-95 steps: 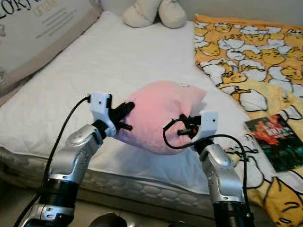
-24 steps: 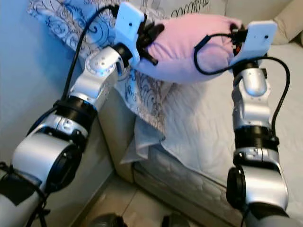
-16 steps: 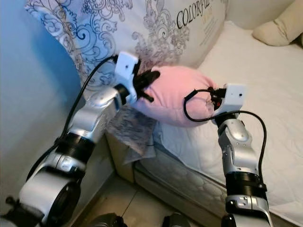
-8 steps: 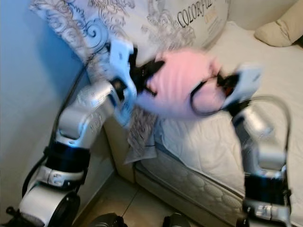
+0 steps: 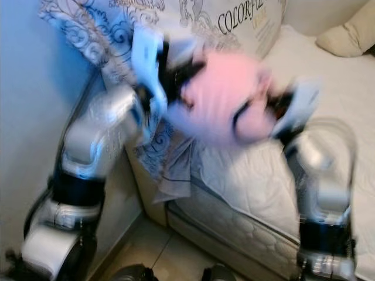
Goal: Clean up the room
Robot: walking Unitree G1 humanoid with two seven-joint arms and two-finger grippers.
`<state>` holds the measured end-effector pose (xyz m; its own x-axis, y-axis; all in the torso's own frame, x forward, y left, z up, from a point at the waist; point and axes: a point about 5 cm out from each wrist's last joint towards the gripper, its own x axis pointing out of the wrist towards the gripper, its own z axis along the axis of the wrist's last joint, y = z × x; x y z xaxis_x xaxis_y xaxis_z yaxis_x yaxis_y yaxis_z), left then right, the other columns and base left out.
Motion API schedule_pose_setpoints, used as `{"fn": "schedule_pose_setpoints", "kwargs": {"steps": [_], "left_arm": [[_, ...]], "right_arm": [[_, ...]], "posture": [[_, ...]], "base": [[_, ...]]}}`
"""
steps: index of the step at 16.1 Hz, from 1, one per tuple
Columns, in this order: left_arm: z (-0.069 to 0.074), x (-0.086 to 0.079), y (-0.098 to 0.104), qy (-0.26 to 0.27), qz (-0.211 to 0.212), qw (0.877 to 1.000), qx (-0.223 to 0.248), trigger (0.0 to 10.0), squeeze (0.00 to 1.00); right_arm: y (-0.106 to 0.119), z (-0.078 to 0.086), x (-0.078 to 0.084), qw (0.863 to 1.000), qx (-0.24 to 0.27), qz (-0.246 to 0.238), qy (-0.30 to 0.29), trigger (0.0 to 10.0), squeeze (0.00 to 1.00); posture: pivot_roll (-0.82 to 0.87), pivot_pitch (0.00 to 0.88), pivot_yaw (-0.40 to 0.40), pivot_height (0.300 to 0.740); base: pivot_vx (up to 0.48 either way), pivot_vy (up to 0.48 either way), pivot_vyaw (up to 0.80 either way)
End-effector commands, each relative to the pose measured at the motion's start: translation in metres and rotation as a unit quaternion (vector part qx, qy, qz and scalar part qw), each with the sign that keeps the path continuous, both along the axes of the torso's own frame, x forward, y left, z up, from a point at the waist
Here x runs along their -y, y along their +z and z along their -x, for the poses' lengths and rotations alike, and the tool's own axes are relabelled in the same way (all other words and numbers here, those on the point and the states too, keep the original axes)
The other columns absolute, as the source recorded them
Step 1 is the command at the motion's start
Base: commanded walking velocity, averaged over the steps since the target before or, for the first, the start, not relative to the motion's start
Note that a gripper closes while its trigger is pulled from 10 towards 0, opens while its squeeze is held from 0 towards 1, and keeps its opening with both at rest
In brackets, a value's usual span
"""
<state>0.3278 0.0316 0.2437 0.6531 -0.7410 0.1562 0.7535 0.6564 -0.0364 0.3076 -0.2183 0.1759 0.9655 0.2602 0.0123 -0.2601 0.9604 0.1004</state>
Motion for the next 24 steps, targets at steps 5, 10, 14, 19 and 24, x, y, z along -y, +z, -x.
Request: {"fn": "schedule_pose_setpoints", "kwargs": {"steps": [5, 10, 14, 19, 24], "left_arm": [[0.016, 0.003, -0.077, 0.024, -0.013, 0.997, -0.073, 6.6, 0.0], [0.022, -0.003, -0.098, 0.046, -0.039, 0.996, -0.066, 10.0, 0.0], [0.021, 0.0, -0.094, 0.026, -0.061, 0.998, -0.018, 10.0, 0.0], [0.009, -0.007, -0.096, 0.05, -0.064, 0.997, -0.018, 10.0, 0.0], [0.008, -0.009, -0.099, 0.047, -0.072, 0.996, -0.013, 10.0, 0.0]], "right_arm": [[-0.071, 0.016, -0.002, 0.988, -0.062, 0.098, -0.097, 10.0, 0.0], [-0.1, 0.026, -0.002, 0.978, -0.083, 0.082, -0.176, 10.0, 0.0], [-0.091, 0.017, -0.009, 0.982, -0.046, 0.086, -0.164, 10.0, 0.0], [-0.084, 0.01, -0.016, 0.985, -0.02, 0.08, -0.155, 10.0, 0.0], [-0.086, 0.008, -0.02, 0.985, -0.019, 0.072, -0.155, 10.0, 0.0]], "posture": [[0.0, 0.0, 0.022, 0.715], [0.0, 0.0, 0.017, 0.715], [0.0, 0.0, 0.014, 0.715], [0.0, 0.0, 0.016, 0.71], [0.0, 0.0, 0.009, 0.71]], "base": [[0.0, 0.0, 0.0], [0.0, 0.0, 0.0], [0.0, -0.446, 0.0], [0.0, -0.176, -0.3], [0.0, 0.0, -0.52]]}}
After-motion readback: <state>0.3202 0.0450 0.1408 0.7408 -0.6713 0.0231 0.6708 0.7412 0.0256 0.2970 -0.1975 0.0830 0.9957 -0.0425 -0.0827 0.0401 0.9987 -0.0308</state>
